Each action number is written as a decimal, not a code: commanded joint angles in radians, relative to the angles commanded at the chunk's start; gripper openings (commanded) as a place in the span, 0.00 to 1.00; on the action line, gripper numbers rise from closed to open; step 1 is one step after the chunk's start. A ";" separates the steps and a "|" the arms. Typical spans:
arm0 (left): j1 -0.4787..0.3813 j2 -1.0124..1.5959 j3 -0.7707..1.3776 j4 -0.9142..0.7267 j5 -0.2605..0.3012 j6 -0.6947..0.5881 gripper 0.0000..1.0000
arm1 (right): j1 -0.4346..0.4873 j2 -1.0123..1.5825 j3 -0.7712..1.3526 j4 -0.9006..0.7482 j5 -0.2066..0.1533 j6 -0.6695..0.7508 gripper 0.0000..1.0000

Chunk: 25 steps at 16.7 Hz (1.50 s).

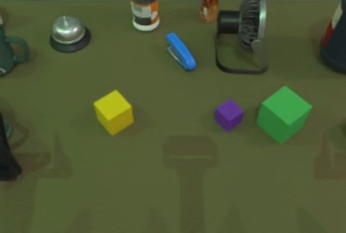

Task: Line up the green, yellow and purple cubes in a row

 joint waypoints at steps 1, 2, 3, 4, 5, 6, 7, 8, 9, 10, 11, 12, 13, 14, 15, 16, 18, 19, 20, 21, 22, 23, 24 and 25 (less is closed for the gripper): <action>0.000 0.000 0.000 0.000 0.000 0.000 1.00 | 0.000 0.000 0.000 0.000 0.000 0.000 1.00; 0.000 0.000 0.000 0.000 0.000 0.000 1.00 | 0.000 0.000 0.000 0.000 0.000 0.000 1.00; 0.000 0.000 0.000 0.000 0.000 0.000 1.00 | 0.002 0.010 0.010 -0.007 0.001 -0.001 1.00; 0.000 0.000 0.000 0.000 0.000 0.000 1.00 | 0.008 0.030 0.030 -0.021 0.001 -0.002 1.00; 0.000 0.000 0.000 0.000 0.000 0.000 1.00 | 0.016 0.061 0.061 -0.042 0.002 -0.004 1.00; 0.000 0.000 0.000 0.000 0.000 0.000 1.00 | 0.027 0.102 0.103 -0.068 0.003 -0.007 1.00; 0.000 0.000 0.000 0.000 0.000 0.000 1.00 | 0.041 0.154 0.155 -0.101 0.003 -0.010 1.00; 0.000 0.000 0.000 0.000 0.000 0.000 1.00 | 0.057 0.216 0.217 -0.139 0.003 -0.014 1.00; 0.000 0.000 0.000 0.000 0.000 0.000 1.00 | 0.076 0.288 0.287 -0.181 0.003 -0.018 1.00; 0.000 0.000 0.000 0.000 0.000 0.000 1.00 | 0.096 0.372 0.365 -0.228 0.003 -0.023 1.00; 0.000 0.000 0.000 0.000 0.000 0.000 1.00 | 0.118 0.465 0.448 -0.279 0.002 -0.028 1.00; 0.000 0.000 0.000 0.000 0.000 0.000 1.00 | 0.141 0.569 0.536 -0.333 0.002 -0.033 1.00; 0.000 0.000 0.000 0.000 0.000 0.000 1.00 | 0.165 0.681 0.627 -0.390 0.001 -0.038 1.00; 0.000 0.000 0.000 0.000 0.000 0.000 1.00 | 0.190 0.799 0.720 -0.450 0.001 -0.044 1.00; 0.000 0.000 0.000 0.000 0.000 0.000 1.00 | 0.214 0.921 0.815 -0.511 0.000 -0.049 1.00; 0.000 0.000 0.000 0.000 0.000 0.000 1.00 | 0.239 1.046 0.909 -0.573 0.000 -0.054 1.00; 0.000 0.000 0.000 0.000 0.000 0.000 1.00 | 0.287 1.297 1.096 -0.697 -0.001 -0.065 1.00; 0.000 0.000 0.000 0.000 0.000 0.000 1.00 | 0.311 1.418 1.187 -0.757 -0.001 -0.070 1.00; 0.000 0.000 0.000 0.000 0.000 0.000 1.00 | 0.334 1.534 1.275 -0.816 -0.002 -0.074 1.00; 0.000 0.000 0.000 0.000 0.000 0.000 1.00 | 0.356 1.643 1.360 -0.873 -0.002 -0.079 1.00; 0.000 0.000 0.000 0.000 0.000 0.000 1.00 | 0.378 1.746 1.441 -0.926 -0.002 -0.084 1.00; 0.000 0.000 0.000 0.000 0.000 0.000 1.00 | 0.398 1.840 1.519 -0.977 -0.002 -0.088 1.00; 0.000 0.000 0.000 0.000 0.000 0.000 1.00 | 0.418 1.925 1.593 -1.023 -0.002 -0.093 1.00; 0.000 0.000 0.000 0.000 0.000 0.000 1.00 | 0.436 2.001 1.664 -1.065 -0.002 -0.096 1.00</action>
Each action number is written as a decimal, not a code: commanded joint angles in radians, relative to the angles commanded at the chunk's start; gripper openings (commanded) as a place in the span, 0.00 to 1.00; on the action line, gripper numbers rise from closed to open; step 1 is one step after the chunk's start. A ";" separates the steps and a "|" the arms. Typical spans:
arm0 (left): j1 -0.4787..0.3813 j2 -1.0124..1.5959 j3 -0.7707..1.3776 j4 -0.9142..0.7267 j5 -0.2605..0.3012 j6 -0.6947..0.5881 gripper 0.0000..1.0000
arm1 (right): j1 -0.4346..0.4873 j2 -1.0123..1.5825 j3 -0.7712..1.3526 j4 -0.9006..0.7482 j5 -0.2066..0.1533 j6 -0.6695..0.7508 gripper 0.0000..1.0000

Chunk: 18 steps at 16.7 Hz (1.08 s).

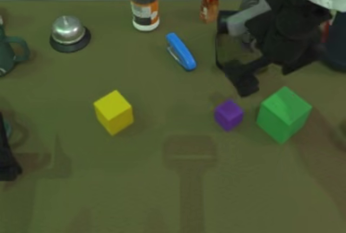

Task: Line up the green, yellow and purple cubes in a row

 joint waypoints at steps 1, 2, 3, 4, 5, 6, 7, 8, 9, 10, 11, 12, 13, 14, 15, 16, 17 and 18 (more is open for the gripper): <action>0.000 0.000 0.000 0.000 0.000 0.000 1.00 | 0.016 0.069 0.067 -0.038 0.000 -0.004 1.00; 0.000 0.000 0.000 0.000 0.000 0.000 1.00 | 0.031 0.131 0.129 -0.071 0.001 -0.007 1.00; 0.000 0.000 0.000 0.000 0.000 0.000 1.00 | 0.044 0.186 0.185 -0.100 0.002 -0.010 1.00; 0.000 0.000 0.000 0.000 0.000 0.000 1.00 | 0.056 0.233 0.234 -0.124 0.003 -0.012 1.00; 0.000 0.000 0.000 0.000 0.000 0.000 1.00 | 0.065 0.273 0.275 -0.143 0.004 -0.014 1.00; 0.000 0.000 0.000 0.000 0.000 0.000 1.00 | 0.072 0.304 0.306 -0.157 0.005 -0.016 1.00; 0.000 0.000 0.000 0.000 0.000 0.000 1.00 | 0.076 0.324 0.327 -0.167 0.006 -0.017 1.00; 0.000 0.000 0.000 0.000 0.000 0.000 1.00 | 0.079 0.334 0.337 -0.171 0.006 -0.017 1.00; 0.000 0.000 0.000 0.000 0.000 0.000 1.00 | 0.079 0.334 0.337 -0.171 0.006 -0.017 1.00; 0.000 0.000 0.000 0.000 0.000 0.000 1.00 | 0.079 0.334 0.337 -0.171 0.006 -0.017 1.00; 0.000 0.000 0.000 0.000 0.000 0.000 1.00 | 0.079 0.334 0.337 -0.171 0.006 -0.017 1.00; 0.000 0.000 0.000 0.000 0.000 0.000 1.00 | 0.079 0.334 0.337 -0.171 0.006 -0.017 1.00; 0.000 0.000 0.000 0.000 0.000 0.000 1.00 | 0.073 0.332 0.334 -0.169 0.006 -0.017 1.00; 0.000 0.000 0.000 0.000 0.000 0.000 1.00 | 0.074 0.333 0.331 -0.166 0.006 -0.017 1.00; 0.000 0.000 0.000 0.000 0.000 0.000 1.00 | 0.075 0.337 0.319 -0.152 0.006 -0.018 1.00; 0.000 0.000 0.000 0.000 0.000 0.000 1.00 | 0.076 0.345 0.301 -0.129 0.007 -0.019 1.00; 0.000 0.000 0.000 0.000 0.000 0.000 1.00 | 0.077 0.355 0.279 -0.095 0.007 -0.019 1.00; 0.000 0.000 0.000 0.000 0.000 0.000 1.00 | 0.077 0.369 0.253 -0.053 0.007 -0.018 1.00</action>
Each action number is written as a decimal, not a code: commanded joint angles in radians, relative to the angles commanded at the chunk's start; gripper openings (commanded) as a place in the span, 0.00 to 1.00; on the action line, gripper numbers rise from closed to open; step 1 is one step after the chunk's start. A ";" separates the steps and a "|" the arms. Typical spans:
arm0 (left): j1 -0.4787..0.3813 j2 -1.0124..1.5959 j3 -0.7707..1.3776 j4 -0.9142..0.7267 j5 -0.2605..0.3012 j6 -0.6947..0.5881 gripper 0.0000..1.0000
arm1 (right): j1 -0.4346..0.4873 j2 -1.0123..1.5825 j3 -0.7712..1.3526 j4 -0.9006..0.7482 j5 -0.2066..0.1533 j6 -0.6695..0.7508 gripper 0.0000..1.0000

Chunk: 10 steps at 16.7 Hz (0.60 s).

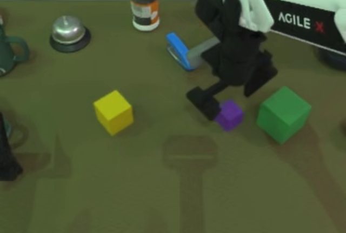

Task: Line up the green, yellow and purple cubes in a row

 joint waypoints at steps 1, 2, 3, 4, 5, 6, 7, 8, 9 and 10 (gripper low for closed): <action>0.000 0.000 0.000 0.000 0.000 0.000 1.00 | 0.000 0.014 -0.027 0.046 0.000 0.001 1.00; 0.000 0.000 0.000 0.000 0.000 0.000 1.00 | 0.001 0.027 -0.054 0.090 0.000 0.002 1.00; 0.000 0.000 0.000 0.000 0.000 0.000 1.00 | 0.001 0.040 -0.078 0.127 0.000 0.002 1.00; 0.000 0.000 0.000 0.000 0.000 0.000 1.00 | 0.002 0.052 -0.096 0.153 0.001 0.003 1.00; 0.000 0.000 0.000 0.000 0.000 0.000 1.00 | 0.002 0.060 -0.108 0.169 0.001 0.003 1.00; 0.000 0.000 0.000 0.000 0.000 0.000 1.00 | 0.003 0.062 -0.111 0.173 0.001 0.003 1.00; 0.000 0.000 0.000 0.000 0.000 0.000 1.00 | 0.003 0.062 -0.111 0.173 0.001 0.003 1.00; 0.000 0.000 0.000 0.000 0.000 0.000 1.00 | 0.003 0.062 -0.111 0.173 0.001 0.003 1.00; 0.000 0.000 0.000 0.000 0.000 0.000 1.00 | 0.003 0.062 -0.111 0.173 0.001 0.003 1.00; 0.000 0.000 0.000 0.000 0.000 0.000 1.00 | 0.003 0.062 -0.111 0.173 0.001 0.003 0.92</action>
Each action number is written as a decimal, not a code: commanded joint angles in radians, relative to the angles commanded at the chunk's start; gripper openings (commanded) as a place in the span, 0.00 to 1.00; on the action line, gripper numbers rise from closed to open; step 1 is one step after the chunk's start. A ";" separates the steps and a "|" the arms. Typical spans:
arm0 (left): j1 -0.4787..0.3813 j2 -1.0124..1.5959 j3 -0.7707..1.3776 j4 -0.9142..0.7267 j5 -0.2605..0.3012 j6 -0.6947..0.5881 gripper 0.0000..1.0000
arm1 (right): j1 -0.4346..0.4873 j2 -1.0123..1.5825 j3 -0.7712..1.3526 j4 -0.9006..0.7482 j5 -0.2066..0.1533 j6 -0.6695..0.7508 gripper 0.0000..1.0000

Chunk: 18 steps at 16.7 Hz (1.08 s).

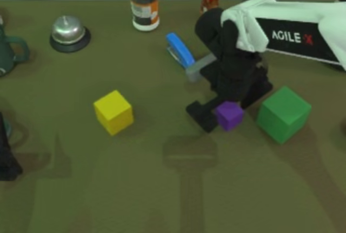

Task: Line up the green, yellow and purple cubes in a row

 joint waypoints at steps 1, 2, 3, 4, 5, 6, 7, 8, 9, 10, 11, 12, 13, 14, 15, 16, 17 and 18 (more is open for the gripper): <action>0.000 0.000 0.000 0.000 0.000 0.000 1.00 | 0.000 0.000 0.000 0.000 0.000 0.000 0.85; 0.000 0.000 0.000 0.000 0.000 0.000 1.00 | 0.000 0.000 0.000 0.000 0.000 0.000 0.77; 0.000 0.000 0.000 0.000 0.000 0.000 1.00 | 0.000 0.000 0.000 0.000 0.000 0.000 0.70; 0.000 0.000 0.000 0.000 0.000 0.000 1.00 | 0.000 0.000 0.000 0.000 0.000 0.000 0.62; 0.000 0.000 0.000 0.000 0.000 0.000 1.00 | 0.000 0.000 0.000 0.000 0.000 0.000 0.55; 0.000 0.000 0.000 0.000 0.000 0.000 1.00 | 0.000 0.000 0.000 0.000 0.000 0.000 0.47; 0.000 0.000 0.000 0.000 0.000 0.000 1.00 | 0.000 0.000 0.000 0.000 0.000 0.000 0.40; 0.000 0.000 0.000 0.000 0.000 0.000 1.00 | 0.000 0.000 0.000 0.000 0.000 0.000 0.32; 0.000 0.000 0.000 0.000 0.000 0.000 1.00 | 0.000 0.000 0.000 0.000 0.000 0.000 0.25; 0.000 0.000 0.000 0.000 0.000 0.000 1.00 | 0.000 0.000 0.000 0.000 0.000 0.000 0.17; 0.000 0.000 0.000 0.000 0.000 0.000 1.00 | 0.000 0.000 0.000 0.000 0.000 0.000 0.10; 0.000 0.000 0.000 0.000 0.000 0.000 1.00 | 0.000 0.000 0.000 0.000 0.000 0.000 0.02; 0.000 0.000 0.000 0.000 0.000 0.000 1.00 | 0.000 0.000 0.000 0.000 0.000 0.000 0.00; 0.000 0.000 0.000 0.000 0.000 0.000 1.00 | 0.000 0.000 0.000 0.000 0.000 0.000 0.00; 0.000 0.000 0.000 0.000 0.000 0.000 1.00 | 0.000 0.000 0.000 0.000 0.000 0.000 0.00; 0.000 0.000 0.000 0.000 0.000 0.000 1.00 | 0.000 0.000 0.000 0.000 0.000 0.000 0.00; 0.000 0.000 0.000 0.000 0.000 0.000 1.00 | 0.000 0.000 0.000 0.000 0.000 0.000 0.00; 0.000 0.000 0.000 0.000 0.000 0.000 1.00 | 0.000 0.000 0.000 0.000 0.000 0.000 0.00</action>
